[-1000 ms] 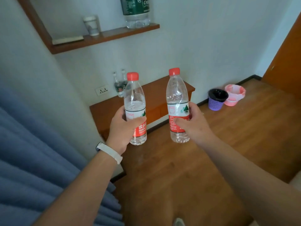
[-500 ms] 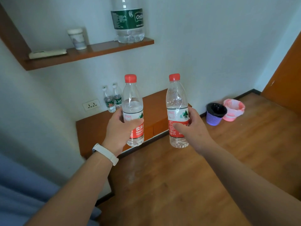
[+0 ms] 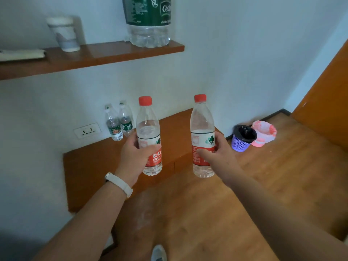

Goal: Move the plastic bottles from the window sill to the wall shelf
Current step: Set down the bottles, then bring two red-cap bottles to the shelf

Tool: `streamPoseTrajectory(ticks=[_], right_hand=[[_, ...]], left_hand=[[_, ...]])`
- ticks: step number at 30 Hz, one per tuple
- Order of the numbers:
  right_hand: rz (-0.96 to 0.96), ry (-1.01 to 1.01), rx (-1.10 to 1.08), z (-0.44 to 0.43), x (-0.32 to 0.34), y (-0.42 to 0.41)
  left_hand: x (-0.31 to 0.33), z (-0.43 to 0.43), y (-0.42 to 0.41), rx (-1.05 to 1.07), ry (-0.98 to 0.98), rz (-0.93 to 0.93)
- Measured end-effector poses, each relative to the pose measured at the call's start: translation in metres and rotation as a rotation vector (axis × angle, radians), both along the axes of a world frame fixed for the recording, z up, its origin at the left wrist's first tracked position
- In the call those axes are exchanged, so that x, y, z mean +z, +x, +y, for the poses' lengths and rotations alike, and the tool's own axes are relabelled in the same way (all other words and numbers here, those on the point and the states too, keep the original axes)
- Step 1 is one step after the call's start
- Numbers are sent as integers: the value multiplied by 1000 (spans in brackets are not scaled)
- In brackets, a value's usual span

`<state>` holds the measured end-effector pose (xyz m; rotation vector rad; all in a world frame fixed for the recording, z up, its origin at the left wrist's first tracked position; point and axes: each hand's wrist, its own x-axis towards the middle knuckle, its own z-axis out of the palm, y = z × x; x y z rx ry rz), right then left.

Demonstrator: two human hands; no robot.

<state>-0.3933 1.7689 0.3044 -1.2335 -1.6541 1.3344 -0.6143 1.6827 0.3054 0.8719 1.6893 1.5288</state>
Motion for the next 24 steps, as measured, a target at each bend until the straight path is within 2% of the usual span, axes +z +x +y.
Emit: streamPoseTrajectory(ticks=[11,24], right_hand=[[-33,-23,-30,64,-12,-95],[-108,-30,57,134,-31,-154]], left_hand=[[-19,74,-96,-39,-25,-53],[-34,113,-141,0,-59,-52]])
